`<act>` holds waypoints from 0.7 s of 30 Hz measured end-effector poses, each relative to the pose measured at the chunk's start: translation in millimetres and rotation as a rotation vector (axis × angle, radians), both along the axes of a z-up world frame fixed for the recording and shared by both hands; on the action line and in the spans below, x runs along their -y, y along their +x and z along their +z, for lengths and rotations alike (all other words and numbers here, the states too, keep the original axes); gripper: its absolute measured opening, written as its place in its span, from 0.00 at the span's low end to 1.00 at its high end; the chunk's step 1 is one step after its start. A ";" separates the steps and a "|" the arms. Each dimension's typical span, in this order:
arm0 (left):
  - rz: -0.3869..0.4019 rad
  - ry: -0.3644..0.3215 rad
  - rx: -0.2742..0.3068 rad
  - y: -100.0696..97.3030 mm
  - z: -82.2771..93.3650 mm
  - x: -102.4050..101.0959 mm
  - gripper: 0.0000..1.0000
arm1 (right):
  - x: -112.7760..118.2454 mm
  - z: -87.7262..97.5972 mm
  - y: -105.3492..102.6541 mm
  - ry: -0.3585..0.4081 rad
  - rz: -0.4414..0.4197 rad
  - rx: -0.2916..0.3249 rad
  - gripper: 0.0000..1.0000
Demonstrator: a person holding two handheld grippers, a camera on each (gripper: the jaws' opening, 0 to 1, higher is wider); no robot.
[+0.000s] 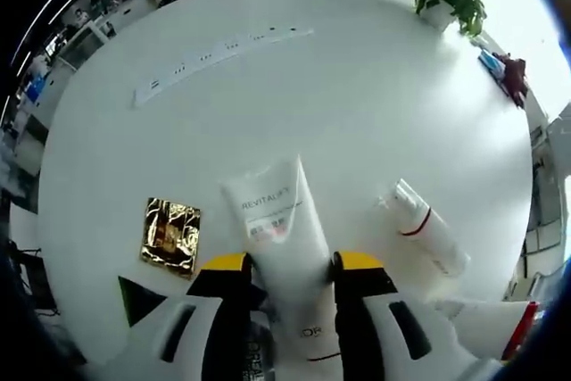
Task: Arrange the skincare products in the storage area until every visible bottle or jar stands upright without overlapping.
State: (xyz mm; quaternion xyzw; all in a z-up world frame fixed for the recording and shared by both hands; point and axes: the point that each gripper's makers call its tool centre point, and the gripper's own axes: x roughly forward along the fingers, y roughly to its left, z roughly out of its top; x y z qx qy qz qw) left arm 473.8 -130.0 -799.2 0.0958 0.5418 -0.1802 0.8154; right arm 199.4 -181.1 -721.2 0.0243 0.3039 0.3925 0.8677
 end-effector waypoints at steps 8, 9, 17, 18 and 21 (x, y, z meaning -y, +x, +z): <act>-0.020 -0.037 0.040 -4.5 15.8 -2.7 0.31 | 0.7 2.4 -0.1 0.008 -0.003 0.008 0.72; -0.021 -0.045 0.050 -5.6 19.9 -3.5 0.31 | 0.7 2.8 -0.5 0.007 -0.001 0.009 0.72; -0.022 -0.108 0.142 -17.7 42.5 -8.5 0.30 | -0.6 4.9 -2.6 -0.002 0.014 0.015 0.71; -0.027 -0.115 0.162 -19.0 45.4 -8.8 0.30 | -0.9 4.6 -2.9 -0.004 0.017 0.012 0.70; -0.006 -0.151 0.185 -31.5 55.6 -12.8 0.30 | -1.3 4.8 -3.2 0.004 0.014 0.000 0.70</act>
